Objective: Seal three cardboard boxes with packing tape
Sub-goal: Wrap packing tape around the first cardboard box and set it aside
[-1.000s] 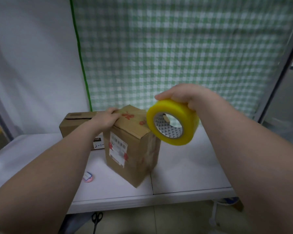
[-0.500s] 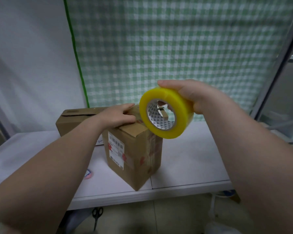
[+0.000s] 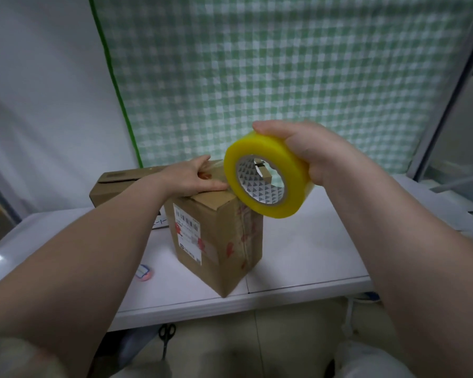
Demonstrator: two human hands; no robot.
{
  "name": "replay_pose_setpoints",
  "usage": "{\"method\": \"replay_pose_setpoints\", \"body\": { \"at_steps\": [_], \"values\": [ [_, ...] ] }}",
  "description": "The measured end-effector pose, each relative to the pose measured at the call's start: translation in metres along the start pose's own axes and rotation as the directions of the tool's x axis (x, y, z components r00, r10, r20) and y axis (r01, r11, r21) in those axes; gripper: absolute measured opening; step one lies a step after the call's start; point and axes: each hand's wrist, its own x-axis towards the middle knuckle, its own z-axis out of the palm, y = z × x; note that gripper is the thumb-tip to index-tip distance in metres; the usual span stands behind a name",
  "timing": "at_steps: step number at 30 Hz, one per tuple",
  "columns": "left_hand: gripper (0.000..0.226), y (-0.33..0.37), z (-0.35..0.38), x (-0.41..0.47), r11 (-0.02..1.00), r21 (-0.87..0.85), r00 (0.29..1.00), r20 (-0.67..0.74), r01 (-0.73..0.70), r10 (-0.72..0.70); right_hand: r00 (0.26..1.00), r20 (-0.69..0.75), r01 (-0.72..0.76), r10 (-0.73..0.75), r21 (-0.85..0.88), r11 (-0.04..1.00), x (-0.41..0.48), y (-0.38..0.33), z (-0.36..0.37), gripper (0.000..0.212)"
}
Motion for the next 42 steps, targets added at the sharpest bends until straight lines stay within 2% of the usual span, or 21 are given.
{"method": "replay_pose_setpoints", "body": {
  "at_steps": [2, 4, 7, 12, 14, 17, 21, 23, 26, 31, 38, 40, 42],
  "values": [
    [0.123, 0.004, -0.002, -0.004, 0.999, 0.035, 0.998, 0.059, 0.0, -0.003, 1.0, 0.005, -0.015, 0.015, -0.032, 0.999, -0.002, 0.005, -0.002, 0.046],
    [0.133, 0.007, -0.006, -0.008, 0.998, 0.065, 0.993, 0.121, -0.021, 0.013, 1.0, 0.0, -0.028, 0.028, -0.045, 0.999, -0.004, 0.01, -0.005, 0.047],
    [0.151, 0.005, -0.007, -0.009, 0.991, 0.126, 0.989, 0.145, -0.039, 0.02, 0.999, -0.002, -0.041, 0.041, -0.084, 0.996, -0.011, 0.019, -0.009, 0.042],
    [0.155, 0.004, -0.008, -0.009, 0.983, 0.179, 0.986, 0.168, -0.05, 0.019, 0.996, -0.001, -0.085, 0.085, -0.081, 0.993, -0.016, 0.037, -0.015, 0.042],
    [0.145, 0.005, -0.007, -0.01, 0.987, 0.154, 0.989, 0.149, -0.042, 0.019, 0.995, 0.005, -0.094, 0.095, -0.075, 0.993, -0.018, 0.042, -0.014, 0.04],
    [0.093, 0.01, -0.002, -0.012, 0.999, 0.01, 0.995, 0.1, 0.031, -0.032, 0.996, 0.003, -0.092, 0.092, -0.077, 0.993, -0.019, 0.049, -0.012, 0.042],
    [0.073, 0.012, 0.0, -0.009, 0.999, -0.005, 0.995, 0.095, 0.034, -0.033, 0.996, -0.002, -0.094, 0.094, -0.067, 0.993, -0.02, 0.06, -0.008, 0.043],
    [0.07, 0.012, 0.0, -0.01, 1.0, -0.002, 0.996, 0.087, 0.024, -0.024, 0.996, 0.0, -0.091, 0.091, -0.056, 0.994, -0.02, 0.064, -0.007, 0.044],
    [0.083, 0.007, 0.001, -0.005, 0.998, 0.061, 0.994, 0.108, -0.023, 0.016, 0.996, -0.004, -0.091, 0.091, -0.058, 0.994, -0.021, 0.07, -0.005, 0.046],
    [0.09, 0.004, 0.007, 0.004, 0.989, 0.145, 0.994, 0.105, -0.03, 0.015, 0.996, -0.02, -0.092, 0.091, -0.039, 0.995, -0.024, 0.08, 0.002, 0.044],
    [0.053, 0.0, 0.011, 0.01, 0.996, 0.091, 1.0, 0.0, -0.012, 0.012, 0.993, -0.031, -0.114, 0.113, -0.003, 0.994, -0.033, 0.087, 0.005, 0.047],
    [0.05, -0.001, 0.01, 0.008, 0.997, 0.073, 0.998, -0.062, 0.003, 0.001, 0.993, -0.016, -0.12, 0.12, 0.031, 0.992, -0.036, 0.087, 0.006, 0.046],
    [0.051, -0.002, 0.009, 0.005, 0.996, 0.065, 0.98, -0.194, 0.057, -0.043, 0.992, 0.011, -0.128, 0.128, 0.061, 0.99, -0.039, 0.085, 0.006, 0.046]
  ]
}}
